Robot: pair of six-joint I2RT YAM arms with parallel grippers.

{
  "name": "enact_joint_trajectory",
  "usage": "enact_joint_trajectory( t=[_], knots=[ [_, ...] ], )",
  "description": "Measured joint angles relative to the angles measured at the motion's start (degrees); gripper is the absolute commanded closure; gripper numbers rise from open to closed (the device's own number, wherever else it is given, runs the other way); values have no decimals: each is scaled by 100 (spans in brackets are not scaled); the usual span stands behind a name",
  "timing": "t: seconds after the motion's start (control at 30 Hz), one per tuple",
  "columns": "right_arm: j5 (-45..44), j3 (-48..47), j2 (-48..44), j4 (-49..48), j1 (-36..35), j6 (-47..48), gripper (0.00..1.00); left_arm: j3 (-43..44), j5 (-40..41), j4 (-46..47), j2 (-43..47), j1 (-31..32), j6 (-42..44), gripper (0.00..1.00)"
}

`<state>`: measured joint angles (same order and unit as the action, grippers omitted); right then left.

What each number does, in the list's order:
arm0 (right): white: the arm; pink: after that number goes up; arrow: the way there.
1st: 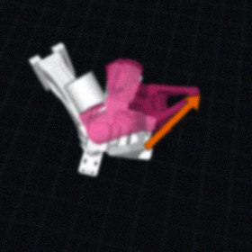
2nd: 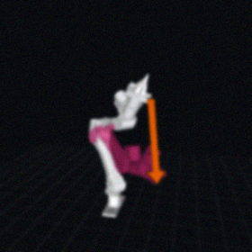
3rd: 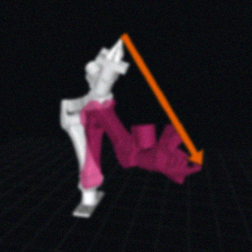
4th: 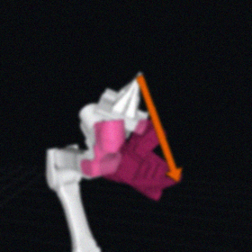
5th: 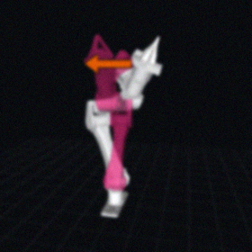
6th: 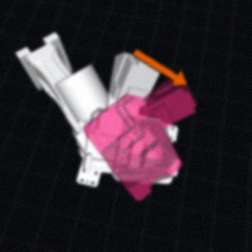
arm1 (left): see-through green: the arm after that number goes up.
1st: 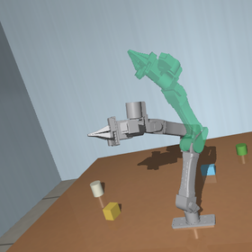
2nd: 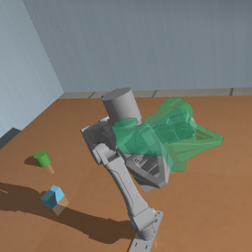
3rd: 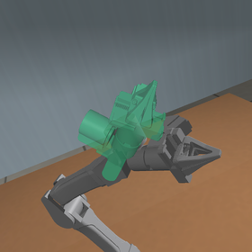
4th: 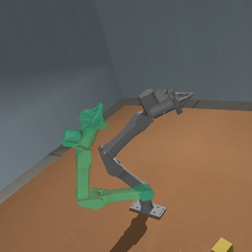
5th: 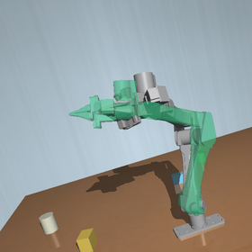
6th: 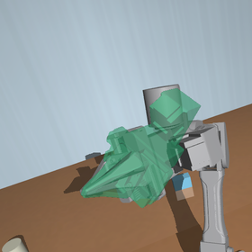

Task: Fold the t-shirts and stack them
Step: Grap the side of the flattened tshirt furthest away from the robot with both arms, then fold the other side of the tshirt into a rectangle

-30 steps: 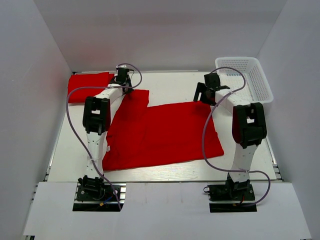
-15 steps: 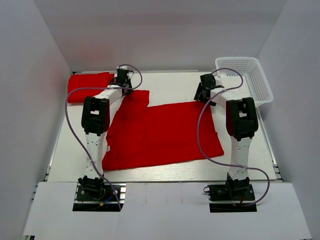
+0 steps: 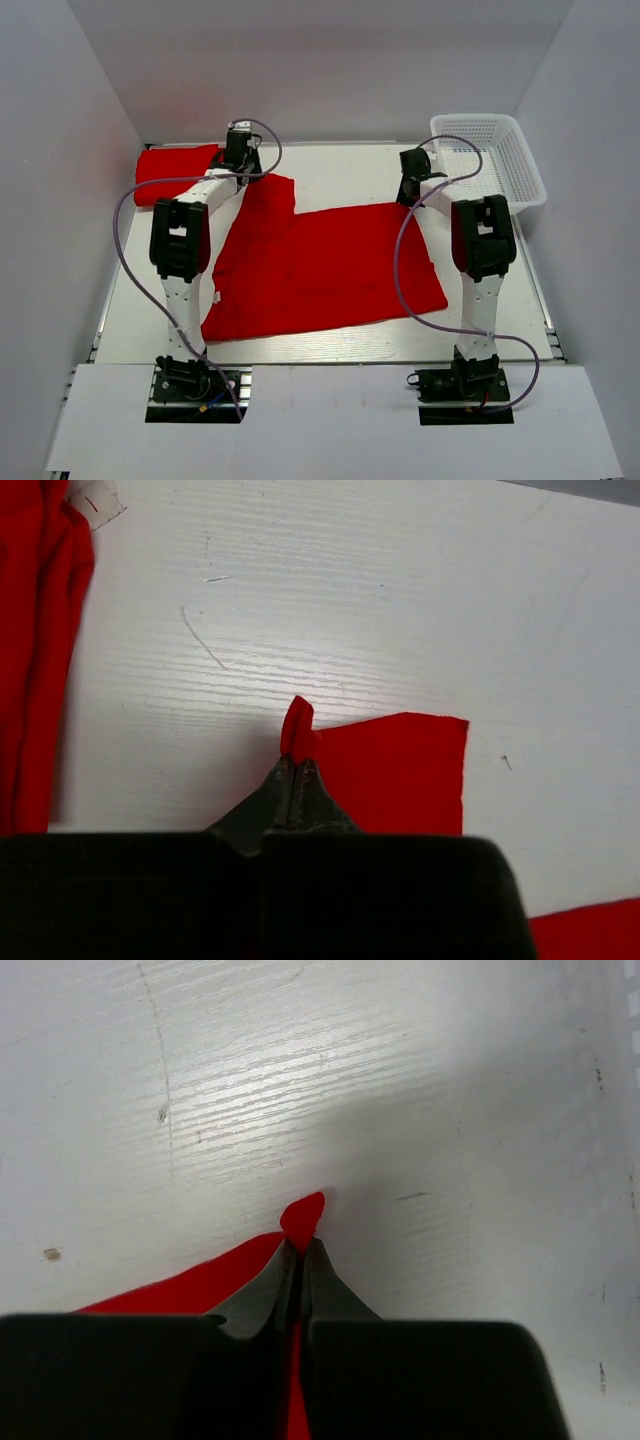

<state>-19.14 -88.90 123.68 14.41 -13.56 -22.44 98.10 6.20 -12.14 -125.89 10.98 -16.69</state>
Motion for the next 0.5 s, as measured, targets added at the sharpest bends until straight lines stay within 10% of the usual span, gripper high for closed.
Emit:
enact_joint_trajectory(
  t=[0.5],
  knots=[
    [131, 1615, -1574, -761, -55, 407, 100, -2850, -693, 542, 2715, 79, 61, 100]
  ],
)
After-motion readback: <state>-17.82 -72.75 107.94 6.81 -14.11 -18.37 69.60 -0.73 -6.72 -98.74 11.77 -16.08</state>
